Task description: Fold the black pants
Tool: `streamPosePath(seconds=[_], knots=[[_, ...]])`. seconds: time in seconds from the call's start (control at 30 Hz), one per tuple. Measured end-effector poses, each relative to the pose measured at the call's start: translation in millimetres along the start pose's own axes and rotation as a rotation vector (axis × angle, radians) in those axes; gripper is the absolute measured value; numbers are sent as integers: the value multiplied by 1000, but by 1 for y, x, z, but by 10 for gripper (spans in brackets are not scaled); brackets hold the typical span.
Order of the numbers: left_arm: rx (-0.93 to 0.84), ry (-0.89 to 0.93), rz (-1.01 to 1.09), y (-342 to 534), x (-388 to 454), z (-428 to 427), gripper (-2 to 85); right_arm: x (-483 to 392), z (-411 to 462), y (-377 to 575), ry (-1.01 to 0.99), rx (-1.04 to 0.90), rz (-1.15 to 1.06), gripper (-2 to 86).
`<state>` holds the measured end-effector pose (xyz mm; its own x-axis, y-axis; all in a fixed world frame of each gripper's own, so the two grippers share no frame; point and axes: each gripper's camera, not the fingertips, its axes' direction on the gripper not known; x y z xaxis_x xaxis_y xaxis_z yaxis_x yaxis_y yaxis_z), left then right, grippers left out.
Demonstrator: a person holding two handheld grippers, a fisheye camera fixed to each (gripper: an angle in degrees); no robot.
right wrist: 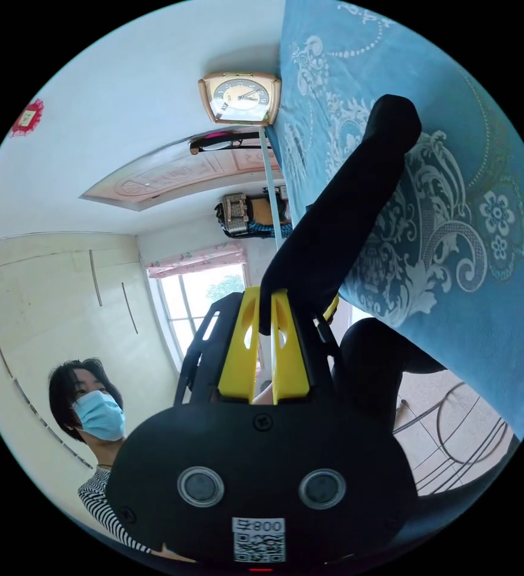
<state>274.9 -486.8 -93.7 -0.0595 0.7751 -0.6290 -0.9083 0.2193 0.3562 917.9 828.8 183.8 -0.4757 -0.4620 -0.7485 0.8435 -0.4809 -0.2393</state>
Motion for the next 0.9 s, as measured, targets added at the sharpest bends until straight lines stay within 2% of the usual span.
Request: streamPosePath(seconds=[0.17,0.4,0.53,0.63,0.9], knots=[[70,87,-19,-21,8,-26,151,-16,3,-14,6,-2,-19,21],[30,45,-15,-42,17,-40,156,-12,-8,-18,1,17,6,20],[68,146,-58,-39,0,-53,158,-8,-14,-18,-10,22,19,20],[84,154,-85,-41,-7,-51,160,-7,-19,-19,-15,23,24,19],[45,70,-100,-68,5,-18,171,-11,-40,-18,11,17,22,18]])
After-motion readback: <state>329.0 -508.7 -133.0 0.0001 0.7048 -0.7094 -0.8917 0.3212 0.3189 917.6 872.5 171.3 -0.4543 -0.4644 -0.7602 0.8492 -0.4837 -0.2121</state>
